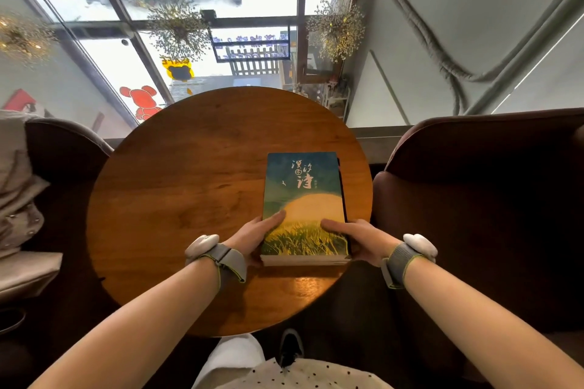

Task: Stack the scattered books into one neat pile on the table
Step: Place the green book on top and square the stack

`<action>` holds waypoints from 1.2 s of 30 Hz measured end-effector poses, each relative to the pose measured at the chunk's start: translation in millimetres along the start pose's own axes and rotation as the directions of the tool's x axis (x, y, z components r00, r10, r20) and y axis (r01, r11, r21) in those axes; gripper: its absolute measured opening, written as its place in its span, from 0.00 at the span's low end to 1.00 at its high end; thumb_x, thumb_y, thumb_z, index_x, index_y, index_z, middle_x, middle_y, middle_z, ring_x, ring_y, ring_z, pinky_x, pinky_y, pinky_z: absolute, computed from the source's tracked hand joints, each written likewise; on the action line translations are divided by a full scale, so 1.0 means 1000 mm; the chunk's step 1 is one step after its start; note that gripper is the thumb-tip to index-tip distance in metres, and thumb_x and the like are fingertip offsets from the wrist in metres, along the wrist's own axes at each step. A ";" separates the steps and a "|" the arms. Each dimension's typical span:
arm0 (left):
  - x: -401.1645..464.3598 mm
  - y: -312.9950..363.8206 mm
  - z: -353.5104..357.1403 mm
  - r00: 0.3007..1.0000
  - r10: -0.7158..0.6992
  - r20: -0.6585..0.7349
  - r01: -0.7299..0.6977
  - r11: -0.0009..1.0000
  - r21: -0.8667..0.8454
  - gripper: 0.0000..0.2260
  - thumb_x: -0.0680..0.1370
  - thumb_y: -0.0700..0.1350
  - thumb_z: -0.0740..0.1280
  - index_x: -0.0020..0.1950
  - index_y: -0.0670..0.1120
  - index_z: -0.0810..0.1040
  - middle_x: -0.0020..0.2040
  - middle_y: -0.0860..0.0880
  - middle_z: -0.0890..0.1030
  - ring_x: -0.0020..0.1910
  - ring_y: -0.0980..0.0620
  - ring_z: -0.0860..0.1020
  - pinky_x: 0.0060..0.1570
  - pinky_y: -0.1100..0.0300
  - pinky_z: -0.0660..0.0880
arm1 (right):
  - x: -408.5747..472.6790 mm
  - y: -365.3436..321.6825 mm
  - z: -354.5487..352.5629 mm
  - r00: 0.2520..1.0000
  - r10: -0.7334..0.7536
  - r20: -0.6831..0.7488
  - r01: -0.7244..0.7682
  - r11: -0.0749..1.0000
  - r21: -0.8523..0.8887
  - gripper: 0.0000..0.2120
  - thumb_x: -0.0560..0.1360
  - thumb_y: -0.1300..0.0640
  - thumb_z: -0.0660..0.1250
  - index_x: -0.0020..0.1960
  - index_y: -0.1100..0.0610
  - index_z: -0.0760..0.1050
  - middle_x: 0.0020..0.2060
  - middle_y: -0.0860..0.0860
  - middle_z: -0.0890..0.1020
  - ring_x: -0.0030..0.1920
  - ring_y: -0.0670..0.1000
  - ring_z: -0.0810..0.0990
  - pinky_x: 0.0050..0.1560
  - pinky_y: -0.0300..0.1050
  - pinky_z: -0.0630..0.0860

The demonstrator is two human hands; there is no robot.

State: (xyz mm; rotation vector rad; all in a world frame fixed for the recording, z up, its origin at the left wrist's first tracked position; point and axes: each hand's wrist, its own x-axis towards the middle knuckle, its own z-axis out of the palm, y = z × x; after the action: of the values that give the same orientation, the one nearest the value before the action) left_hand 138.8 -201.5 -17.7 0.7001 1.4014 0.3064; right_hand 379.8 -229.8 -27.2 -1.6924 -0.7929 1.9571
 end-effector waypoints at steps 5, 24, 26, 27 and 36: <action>-0.003 0.001 0.000 1.000 -0.006 -0.013 0.006 1.000 0.023 0.41 0.56 0.69 0.74 0.62 0.48 0.74 0.56 0.44 0.83 0.55 0.41 0.81 0.52 0.37 0.77 | 0.002 -0.001 -0.002 1.000 -0.005 -0.030 0.004 1.000 -0.008 0.37 0.58 0.45 0.78 0.60 0.64 0.74 0.50 0.58 0.86 0.49 0.55 0.85 0.44 0.48 0.81; -0.005 -0.019 -0.042 0.998 -0.003 -0.061 0.000 0.999 -0.049 0.42 0.55 0.70 0.73 0.63 0.49 0.74 0.57 0.45 0.82 0.56 0.42 0.80 0.48 0.42 0.80 | 0.015 -0.012 0.038 0.999 -0.019 -0.027 0.016 0.992 -0.125 0.43 0.49 0.39 0.81 0.56 0.63 0.78 0.47 0.56 0.86 0.49 0.56 0.85 0.44 0.46 0.80; -0.005 -0.020 -0.046 0.998 -0.002 -0.067 -0.001 0.999 -0.048 0.42 0.56 0.70 0.73 0.64 0.49 0.74 0.57 0.45 0.82 0.55 0.42 0.81 0.45 0.44 0.81 | 0.016 -0.013 0.042 0.999 -0.027 -0.033 0.023 0.992 -0.122 0.40 0.51 0.40 0.80 0.55 0.63 0.78 0.47 0.56 0.86 0.47 0.55 0.85 0.40 0.44 0.80; -0.008 -0.022 -0.052 0.998 -0.003 -0.070 -0.001 0.999 -0.051 0.42 0.56 0.70 0.73 0.63 0.49 0.74 0.56 0.45 0.82 0.55 0.42 0.81 0.46 0.44 0.81 | 0.016 -0.014 0.050 0.999 -0.028 -0.023 0.025 0.992 -0.125 0.38 0.53 0.41 0.80 0.55 0.63 0.78 0.46 0.56 0.86 0.45 0.54 0.85 0.39 0.44 0.79; -0.019 -0.036 -0.086 0.996 -0.015 -0.085 0.010 0.998 -0.060 0.30 0.66 0.65 0.70 0.62 0.49 0.74 0.56 0.45 0.82 0.55 0.43 0.80 0.51 0.42 0.79 | 0.010 -0.014 0.090 1.000 -0.013 -0.002 0.012 0.988 -0.154 0.34 0.59 0.42 0.77 0.56 0.64 0.77 0.46 0.56 0.86 0.42 0.53 0.85 0.38 0.43 0.79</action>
State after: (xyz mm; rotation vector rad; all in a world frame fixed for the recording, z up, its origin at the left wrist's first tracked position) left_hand 45.8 -217.5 -26.2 0.6356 1.4716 0.3708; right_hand 289.0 -226.1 -17.2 -1.7717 -0.9736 1.9282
